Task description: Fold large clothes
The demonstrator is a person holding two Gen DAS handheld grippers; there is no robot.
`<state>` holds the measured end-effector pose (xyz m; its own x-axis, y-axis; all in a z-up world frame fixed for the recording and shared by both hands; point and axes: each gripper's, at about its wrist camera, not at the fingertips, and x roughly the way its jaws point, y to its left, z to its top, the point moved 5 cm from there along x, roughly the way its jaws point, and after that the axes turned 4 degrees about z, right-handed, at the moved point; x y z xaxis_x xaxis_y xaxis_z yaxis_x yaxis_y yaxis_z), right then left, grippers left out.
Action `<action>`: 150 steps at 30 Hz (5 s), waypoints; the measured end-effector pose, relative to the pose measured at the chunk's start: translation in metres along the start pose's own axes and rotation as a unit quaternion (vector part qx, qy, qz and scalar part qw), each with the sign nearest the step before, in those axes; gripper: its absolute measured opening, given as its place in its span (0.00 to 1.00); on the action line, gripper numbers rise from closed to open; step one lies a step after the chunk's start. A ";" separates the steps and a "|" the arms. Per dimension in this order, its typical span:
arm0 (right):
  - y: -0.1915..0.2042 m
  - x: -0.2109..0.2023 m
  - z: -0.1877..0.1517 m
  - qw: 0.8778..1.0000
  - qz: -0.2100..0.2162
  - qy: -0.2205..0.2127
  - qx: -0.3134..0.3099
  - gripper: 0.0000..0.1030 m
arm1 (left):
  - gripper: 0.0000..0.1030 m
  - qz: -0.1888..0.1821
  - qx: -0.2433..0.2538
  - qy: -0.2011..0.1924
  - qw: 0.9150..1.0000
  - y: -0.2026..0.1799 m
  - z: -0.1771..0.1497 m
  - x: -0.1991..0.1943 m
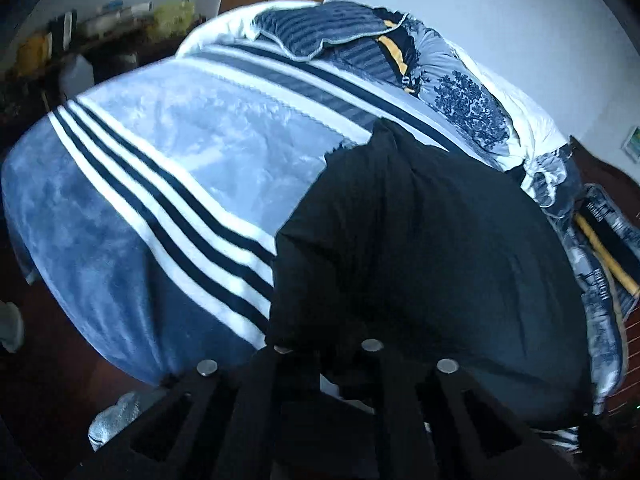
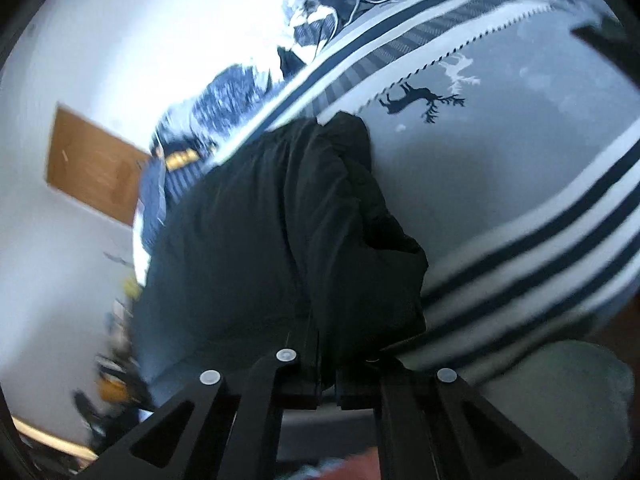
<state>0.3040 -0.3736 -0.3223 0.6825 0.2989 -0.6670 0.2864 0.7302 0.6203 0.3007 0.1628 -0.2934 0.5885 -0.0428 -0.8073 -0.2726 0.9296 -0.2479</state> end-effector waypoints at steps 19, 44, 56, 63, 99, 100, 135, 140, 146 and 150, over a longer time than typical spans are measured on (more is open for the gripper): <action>0.110 -0.073 0.016 0.986 -0.002 -0.067 -0.152 0.74 | 0.80 -0.009 0.089 -0.094 0.992 -0.095 0.048 -0.060; 0.089 0.123 0.116 0.973 -0.136 0.035 -0.181 0.72 | 0.84 0.088 0.214 -0.030 0.972 -0.201 0.124 0.088; -0.031 0.026 0.058 0.996 -0.048 0.021 -0.074 0.79 | 0.87 0.099 0.124 -0.037 0.987 -0.059 0.072 0.052; -0.041 0.018 0.061 0.994 -0.094 -0.007 -0.063 0.79 | 0.87 0.110 0.135 -0.046 0.984 -0.065 0.070 0.049; -0.003 -0.080 -0.056 0.998 -0.031 -0.015 -0.062 0.79 | 0.87 0.079 0.157 -0.082 0.981 -0.065 -0.052 -0.105; -0.002 -0.081 -0.060 0.997 -0.029 -0.012 -0.064 0.79 | 0.87 0.078 0.159 -0.082 0.981 -0.066 -0.054 -0.107; 0.013 0.103 0.160 0.985 0.067 0.160 -0.013 0.83 | 0.87 -0.016 0.129 0.102 0.986 -0.081 0.180 0.132; 0.021 0.167 0.179 0.966 0.107 0.233 -0.029 0.83 | 0.87 -0.129 0.149 0.228 0.953 -0.112 0.163 0.203; 0.035 0.186 0.151 0.943 0.161 0.275 -0.091 0.52 | 0.92 -0.167 0.147 0.230 0.947 -0.122 0.154 0.214; 0.048 0.188 0.131 0.938 0.171 0.285 -0.099 0.20 | 0.11 -0.178 0.166 0.214 0.946 -0.137 0.144 0.199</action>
<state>0.5348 -0.3627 -0.3636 0.2246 0.7753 -0.5903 -0.0518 0.6144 0.7873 0.5647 0.0792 -0.3427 0.2172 -0.4532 -0.8646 0.1818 0.8890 -0.4203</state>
